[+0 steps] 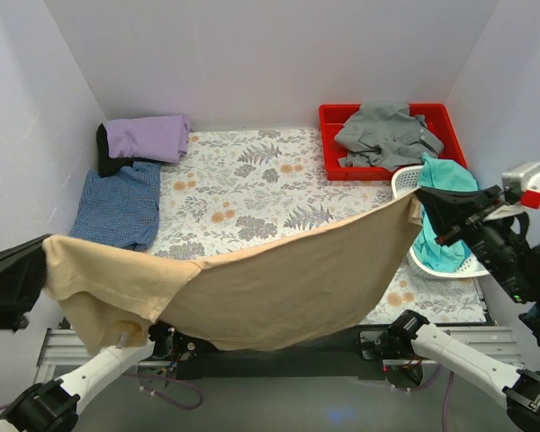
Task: Fold and stack the t-shirts
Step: Flatten the tshirt out
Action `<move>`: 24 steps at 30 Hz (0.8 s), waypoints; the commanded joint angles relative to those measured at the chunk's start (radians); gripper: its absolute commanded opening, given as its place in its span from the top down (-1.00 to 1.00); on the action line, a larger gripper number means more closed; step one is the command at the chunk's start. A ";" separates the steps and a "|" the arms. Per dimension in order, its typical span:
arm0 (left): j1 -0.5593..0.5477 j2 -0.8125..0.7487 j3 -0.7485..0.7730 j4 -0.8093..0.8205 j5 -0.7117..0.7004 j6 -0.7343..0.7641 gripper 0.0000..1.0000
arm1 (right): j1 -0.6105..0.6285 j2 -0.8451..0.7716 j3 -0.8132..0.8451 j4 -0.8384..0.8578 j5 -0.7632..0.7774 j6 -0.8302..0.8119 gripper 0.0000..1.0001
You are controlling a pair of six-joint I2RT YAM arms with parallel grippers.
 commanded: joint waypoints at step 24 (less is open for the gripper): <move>0.282 0.651 -0.889 0.711 -0.304 0.153 1.00 | -0.250 0.775 -0.463 0.590 0.082 -0.013 0.97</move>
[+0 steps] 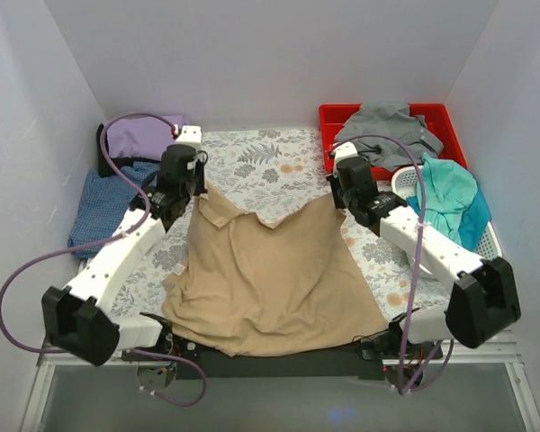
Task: Fold and stack the t-shirts
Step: Flatten the tshirt out
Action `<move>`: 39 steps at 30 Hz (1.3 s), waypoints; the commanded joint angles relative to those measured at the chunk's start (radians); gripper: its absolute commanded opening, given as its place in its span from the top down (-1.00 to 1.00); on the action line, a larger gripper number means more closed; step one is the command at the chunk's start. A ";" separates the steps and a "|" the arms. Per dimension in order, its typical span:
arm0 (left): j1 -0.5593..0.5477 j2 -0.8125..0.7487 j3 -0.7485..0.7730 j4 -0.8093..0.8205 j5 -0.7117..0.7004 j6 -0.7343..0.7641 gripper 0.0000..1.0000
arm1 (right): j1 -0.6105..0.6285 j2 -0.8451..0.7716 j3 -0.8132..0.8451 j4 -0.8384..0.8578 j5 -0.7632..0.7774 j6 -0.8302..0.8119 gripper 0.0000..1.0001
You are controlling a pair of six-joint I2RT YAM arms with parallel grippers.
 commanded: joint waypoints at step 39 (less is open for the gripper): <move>0.355 0.476 0.265 0.091 0.368 -0.084 1.00 | -0.224 0.369 0.179 0.060 -0.306 -0.006 0.97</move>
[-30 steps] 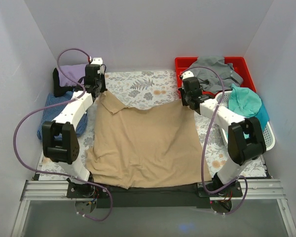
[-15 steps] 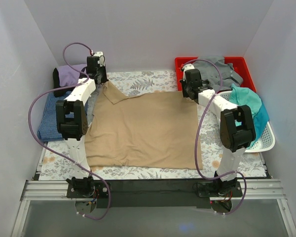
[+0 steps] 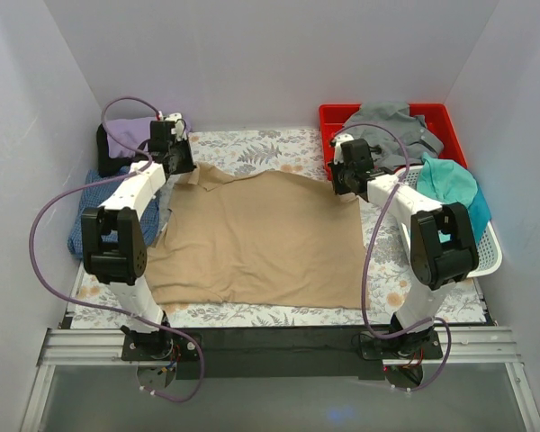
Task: Fold and stack the t-shirts
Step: Flatten the tshirt out, then fold the tshirt
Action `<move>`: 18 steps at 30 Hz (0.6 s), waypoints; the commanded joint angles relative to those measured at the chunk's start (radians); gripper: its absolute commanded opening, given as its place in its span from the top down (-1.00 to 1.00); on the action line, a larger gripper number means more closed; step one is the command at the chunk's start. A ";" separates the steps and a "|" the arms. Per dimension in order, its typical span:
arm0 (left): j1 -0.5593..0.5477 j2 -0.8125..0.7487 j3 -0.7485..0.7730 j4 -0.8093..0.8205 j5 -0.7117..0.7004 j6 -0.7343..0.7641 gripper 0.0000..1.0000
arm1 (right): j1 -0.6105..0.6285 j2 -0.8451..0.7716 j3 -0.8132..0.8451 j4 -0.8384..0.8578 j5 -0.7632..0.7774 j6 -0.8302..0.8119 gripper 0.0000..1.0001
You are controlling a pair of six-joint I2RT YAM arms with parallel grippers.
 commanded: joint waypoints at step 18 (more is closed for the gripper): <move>0.002 -0.131 -0.188 -0.208 -0.373 -0.025 1.00 | 0.003 -0.110 -0.126 -0.131 0.172 0.087 0.97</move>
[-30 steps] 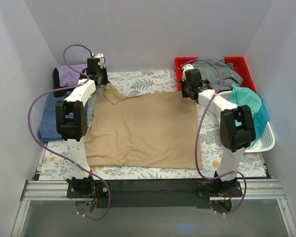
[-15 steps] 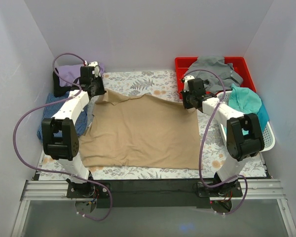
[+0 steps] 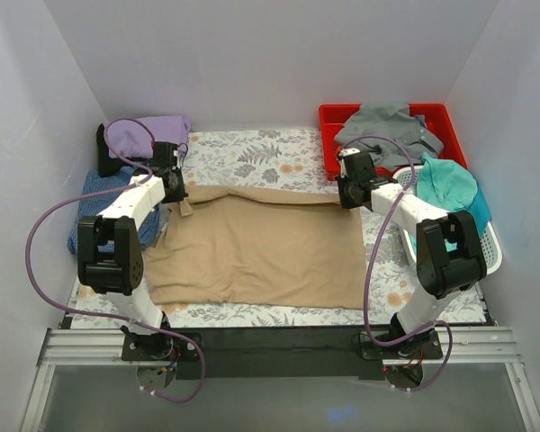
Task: Fold and stack the t-shirts
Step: Fold the tshirt
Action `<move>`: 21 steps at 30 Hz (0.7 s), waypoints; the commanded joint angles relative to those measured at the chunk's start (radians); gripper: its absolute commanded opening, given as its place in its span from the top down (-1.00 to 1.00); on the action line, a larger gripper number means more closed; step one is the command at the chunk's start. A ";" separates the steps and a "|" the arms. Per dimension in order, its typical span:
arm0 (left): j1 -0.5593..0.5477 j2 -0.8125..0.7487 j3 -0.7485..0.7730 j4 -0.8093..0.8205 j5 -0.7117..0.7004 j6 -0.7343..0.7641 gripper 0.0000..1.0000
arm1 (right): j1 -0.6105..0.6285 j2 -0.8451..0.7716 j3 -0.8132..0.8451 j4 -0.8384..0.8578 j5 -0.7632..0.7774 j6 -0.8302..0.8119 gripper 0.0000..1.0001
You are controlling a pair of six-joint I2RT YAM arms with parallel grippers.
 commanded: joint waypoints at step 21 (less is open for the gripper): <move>0.024 0.027 -0.001 -0.121 -0.095 -0.036 1.00 | 0.003 0.033 -0.051 -0.061 0.137 0.073 0.97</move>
